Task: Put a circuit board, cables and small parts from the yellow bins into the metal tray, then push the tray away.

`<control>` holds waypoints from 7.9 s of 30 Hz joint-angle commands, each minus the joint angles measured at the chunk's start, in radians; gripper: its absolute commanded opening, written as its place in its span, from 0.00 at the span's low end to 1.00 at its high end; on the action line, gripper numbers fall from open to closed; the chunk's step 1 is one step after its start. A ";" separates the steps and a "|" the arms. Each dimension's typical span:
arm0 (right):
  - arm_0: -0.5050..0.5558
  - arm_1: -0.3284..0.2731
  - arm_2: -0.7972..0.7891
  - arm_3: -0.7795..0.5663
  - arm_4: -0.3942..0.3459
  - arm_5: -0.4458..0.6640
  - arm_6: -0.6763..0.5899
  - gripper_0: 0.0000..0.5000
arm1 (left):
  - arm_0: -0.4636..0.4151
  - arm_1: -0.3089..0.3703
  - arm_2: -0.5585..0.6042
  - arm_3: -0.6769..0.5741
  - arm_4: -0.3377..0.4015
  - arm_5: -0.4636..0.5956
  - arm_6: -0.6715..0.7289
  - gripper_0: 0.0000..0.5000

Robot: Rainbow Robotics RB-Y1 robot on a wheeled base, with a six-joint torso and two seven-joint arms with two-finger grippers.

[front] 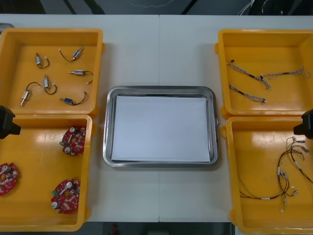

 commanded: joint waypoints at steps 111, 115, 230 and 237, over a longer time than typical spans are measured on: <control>0.415 -0.195 0.085 0.117 -0.145 -0.582 0.572 1.00 | 0.307 0.151 -0.185 0.470 0.045 -0.602 -0.438 1.00; 0.415 -0.195 0.108 0.140 -0.129 -0.590 0.581 1.00 | 0.307 0.151 -0.206 0.491 0.048 -0.640 -0.440 1.00; -0.005 -0.304 0.080 -0.390 -0.341 0.003 0.407 0.00 | -0.678 -0.345 -1.119 0.447 -0.363 -0.435 0.697 0.10; -0.005 -0.302 0.082 -0.390 -0.361 0.003 0.403 0.00 | -0.680 -0.348 -1.119 0.438 -0.367 -0.435 0.719 1.00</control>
